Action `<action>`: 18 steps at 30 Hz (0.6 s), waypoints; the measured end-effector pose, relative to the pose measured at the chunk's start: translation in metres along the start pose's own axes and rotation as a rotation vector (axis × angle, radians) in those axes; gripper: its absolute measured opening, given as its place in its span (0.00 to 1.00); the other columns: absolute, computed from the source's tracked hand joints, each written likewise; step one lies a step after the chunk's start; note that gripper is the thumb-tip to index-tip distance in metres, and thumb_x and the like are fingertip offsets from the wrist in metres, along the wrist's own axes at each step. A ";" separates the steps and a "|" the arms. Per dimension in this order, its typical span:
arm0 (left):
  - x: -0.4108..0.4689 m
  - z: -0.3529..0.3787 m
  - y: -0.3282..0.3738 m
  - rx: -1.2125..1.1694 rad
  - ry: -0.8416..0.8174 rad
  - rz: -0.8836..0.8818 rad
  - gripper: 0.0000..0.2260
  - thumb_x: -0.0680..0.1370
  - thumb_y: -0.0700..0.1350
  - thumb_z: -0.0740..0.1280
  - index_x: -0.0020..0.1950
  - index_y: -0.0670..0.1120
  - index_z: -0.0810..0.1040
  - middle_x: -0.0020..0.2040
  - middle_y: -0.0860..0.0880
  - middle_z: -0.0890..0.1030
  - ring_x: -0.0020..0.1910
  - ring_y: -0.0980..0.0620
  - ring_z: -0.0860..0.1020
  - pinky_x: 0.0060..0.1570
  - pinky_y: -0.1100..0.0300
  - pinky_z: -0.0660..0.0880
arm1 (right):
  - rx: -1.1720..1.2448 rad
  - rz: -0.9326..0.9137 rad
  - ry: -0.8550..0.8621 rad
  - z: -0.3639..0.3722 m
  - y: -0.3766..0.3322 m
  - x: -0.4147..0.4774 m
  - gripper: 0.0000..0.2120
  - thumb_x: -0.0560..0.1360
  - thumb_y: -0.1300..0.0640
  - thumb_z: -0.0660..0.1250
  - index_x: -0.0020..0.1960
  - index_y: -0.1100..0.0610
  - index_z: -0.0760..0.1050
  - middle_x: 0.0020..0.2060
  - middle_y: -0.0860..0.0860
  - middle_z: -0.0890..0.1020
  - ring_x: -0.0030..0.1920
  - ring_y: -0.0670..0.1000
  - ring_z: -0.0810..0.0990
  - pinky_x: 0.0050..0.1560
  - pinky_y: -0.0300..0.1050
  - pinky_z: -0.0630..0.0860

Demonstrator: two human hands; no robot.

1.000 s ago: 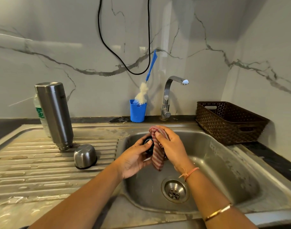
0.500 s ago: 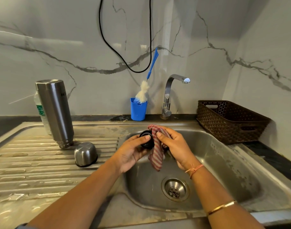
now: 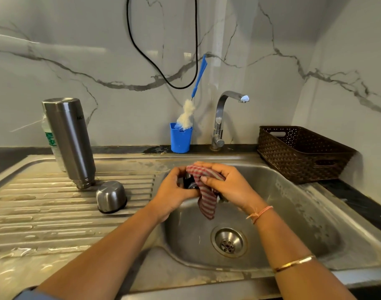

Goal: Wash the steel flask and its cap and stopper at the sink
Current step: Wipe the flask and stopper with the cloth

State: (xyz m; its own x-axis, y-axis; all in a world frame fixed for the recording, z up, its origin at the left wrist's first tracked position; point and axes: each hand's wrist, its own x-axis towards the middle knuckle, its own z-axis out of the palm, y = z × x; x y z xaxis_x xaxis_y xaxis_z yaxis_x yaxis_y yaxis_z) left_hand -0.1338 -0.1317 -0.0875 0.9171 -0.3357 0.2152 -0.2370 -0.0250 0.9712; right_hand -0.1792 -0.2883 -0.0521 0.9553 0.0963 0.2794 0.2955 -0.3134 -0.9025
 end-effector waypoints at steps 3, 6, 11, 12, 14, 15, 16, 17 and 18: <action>-0.001 -0.001 0.003 -0.084 -0.067 -0.031 0.26 0.69 0.31 0.73 0.61 0.47 0.67 0.54 0.48 0.78 0.55 0.51 0.78 0.57 0.58 0.75 | 0.040 0.012 -0.022 -0.003 -0.004 -0.002 0.17 0.75 0.65 0.66 0.63 0.52 0.75 0.59 0.47 0.79 0.59 0.46 0.77 0.59 0.41 0.76; -0.001 0.000 0.000 0.118 -0.133 0.030 0.27 0.67 0.30 0.74 0.57 0.49 0.66 0.51 0.51 0.77 0.50 0.59 0.78 0.50 0.65 0.76 | -0.290 -0.076 -0.085 0.010 -0.002 -0.003 0.20 0.74 0.65 0.67 0.65 0.53 0.75 0.64 0.44 0.75 0.64 0.38 0.70 0.64 0.27 0.63; 0.000 -0.002 0.001 0.259 -0.101 0.115 0.25 0.64 0.33 0.77 0.53 0.48 0.69 0.46 0.54 0.78 0.42 0.68 0.78 0.43 0.72 0.74 | -0.386 -0.118 -0.079 0.013 0.002 -0.001 0.21 0.74 0.64 0.68 0.66 0.52 0.74 0.66 0.44 0.74 0.65 0.37 0.66 0.61 0.21 0.57; 0.000 -0.002 0.001 0.252 -0.070 0.112 0.24 0.65 0.34 0.77 0.54 0.47 0.69 0.46 0.53 0.78 0.43 0.66 0.78 0.43 0.72 0.74 | -0.324 -0.100 -0.069 0.010 0.002 0.000 0.21 0.74 0.65 0.67 0.66 0.52 0.74 0.65 0.44 0.74 0.65 0.37 0.67 0.61 0.21 0.59; -0.001 -0.001 0.003 0.180 -0.003 0.082 0.23 0.66 0.35 0.76 0.56 0.47 0.70 0.48 0.51 0.80 0.47 0.60 0.79 0.45 0.69 0.76 | -0.126 -0.039 -0.030 0.004 0.001 -0.001 0.19 0.75 0.65 0.66 0.65 0.53 0.74 0.62 0.46 0.77 0.63 0.42 0.72 0.59 0.28 0.69; -0.001 -0.001 0.003 0.107 0.023 0.065 0.23 0.67 0.35 0.76 0.56 0.48 0.70 0.50 0.51 0.80 0.48 0.59 0.80 0.47 0.68 0.76 | -0.007 -0.009 0.004 0.002 0.001 -0.002 0.18 0.76 0.65 0.66 0.63 0.52 0.75 0.59 0.47 0.79 0.60 0.45 0.76 0.55 0.32 0.74; -0.001 0.000 0.003 0.043 0.041 0.053 0.23 0.68 0.34 0.75 0.56 0.48 0.70 0.51 0.51 0.80 0.48 0.59 0.80 0.48 0.68 0.77 | 0.083 0.006 0.041 0.001 0.001 -0.003 0.16 0.76 0.64 0.65 0.61 0.52 0.75 0.56 0.47 0.80 0.57 0.47 0.78 0.51 0.34 0.77; -0.001 0.000 0.003 0.015 0.044 0.051 0.23 0.68 0.34 0.75 0.57 0.49 0.69 0.51 0.51 0.80 0.48 0.60 0.80 0.50 0.67 0.77 | 0.112 0.006 0.061 0.001 -0.001 -0.004 0.16 0.76 0.64 0.65 0.61 0.51 0.75 0.55 0.48 0.81 0.56 0.48 0.79 0.50 0.35 0.78; -0.001 -0.001 0.004 0.040 0.029 0.061 0.24 0.68 0.34 0.75 0.58 0.49 0.69 0.52 0.51 0.79 0.48 0.61 0.80 0.52 0.66 0.77 | 0.068 0.001 0.058 0.002 -0.003 -0.004 0.16 0.76 0.64 0.65 0.62 0.51 0.75 0.57 0.47 0.80 0.58 0.48 0.78 0.53 0.37 0.77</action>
State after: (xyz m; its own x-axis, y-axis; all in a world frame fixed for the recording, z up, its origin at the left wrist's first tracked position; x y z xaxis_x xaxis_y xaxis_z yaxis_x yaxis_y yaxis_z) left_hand -0.1352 -0.1310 -0.0840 0.9094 -0.3102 0.2771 -0.3046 -0.0430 0.9515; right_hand -0.1837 -0.2858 -0.0515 0.9546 0.0408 0.2950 0.2956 -0.2487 -0.9224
